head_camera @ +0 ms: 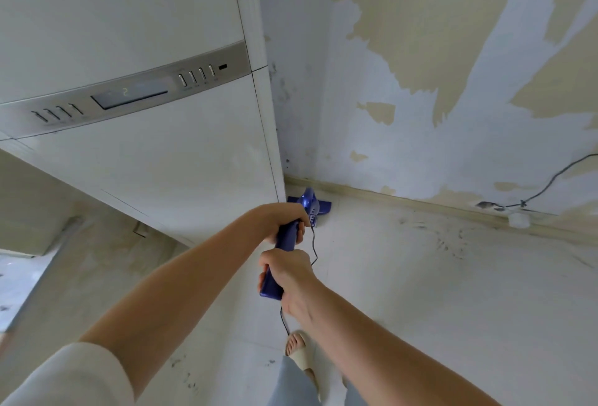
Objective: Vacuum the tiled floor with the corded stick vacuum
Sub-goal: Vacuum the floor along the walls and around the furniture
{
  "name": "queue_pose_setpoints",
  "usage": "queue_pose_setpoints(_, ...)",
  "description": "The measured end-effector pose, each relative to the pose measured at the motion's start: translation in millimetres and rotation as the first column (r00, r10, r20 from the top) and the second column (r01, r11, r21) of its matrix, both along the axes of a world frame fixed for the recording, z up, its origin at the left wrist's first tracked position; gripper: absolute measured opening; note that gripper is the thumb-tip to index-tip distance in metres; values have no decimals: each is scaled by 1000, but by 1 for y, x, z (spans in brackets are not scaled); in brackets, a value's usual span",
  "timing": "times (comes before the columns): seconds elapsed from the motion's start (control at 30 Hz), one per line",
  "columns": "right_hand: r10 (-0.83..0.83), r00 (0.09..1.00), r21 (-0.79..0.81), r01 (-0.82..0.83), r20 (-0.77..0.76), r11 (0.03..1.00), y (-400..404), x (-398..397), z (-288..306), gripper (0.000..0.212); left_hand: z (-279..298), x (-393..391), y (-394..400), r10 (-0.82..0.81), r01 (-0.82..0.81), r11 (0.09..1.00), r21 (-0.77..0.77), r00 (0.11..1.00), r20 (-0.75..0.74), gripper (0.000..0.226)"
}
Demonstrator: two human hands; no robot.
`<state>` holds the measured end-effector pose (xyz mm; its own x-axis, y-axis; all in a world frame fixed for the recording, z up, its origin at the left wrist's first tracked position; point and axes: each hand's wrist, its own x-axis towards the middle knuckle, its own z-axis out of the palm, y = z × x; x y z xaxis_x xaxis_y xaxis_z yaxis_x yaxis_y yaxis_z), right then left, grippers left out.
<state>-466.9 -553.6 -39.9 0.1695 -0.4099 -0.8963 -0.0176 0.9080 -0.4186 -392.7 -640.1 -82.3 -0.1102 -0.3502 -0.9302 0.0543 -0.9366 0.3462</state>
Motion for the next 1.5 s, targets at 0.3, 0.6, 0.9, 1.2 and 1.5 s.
queue_pose_setpoints(0.3,-84,996,-36,85,21,996,-25,38,-11,18,-5,31,-28,-107,108,992,-67,994,16,22)
queue_pose_setpoints(0.6,-45,997,6,45,-64,999,-4,17,-9,20,0,7,-3,-101,101,994,-44,995,3,24)
queue_pose_setpoints(0.9,-1,999,-39,-1,-52,999,-8,31,-17,20,-8,23,-7,-6,6,999,-36,1000,3,16)
queue_pose_setpoints(1.2,13,996,-50,-17,-89,999,-6,13,-22,18,-10,8,-2,-17,16,999,-46,1000,-25,17)
queue_pose_setpoints(1.5,-52,998,-37,51,-20,998,3,-21,6,21,7,-20,8,-94,93,996,-10,992,-87,19)
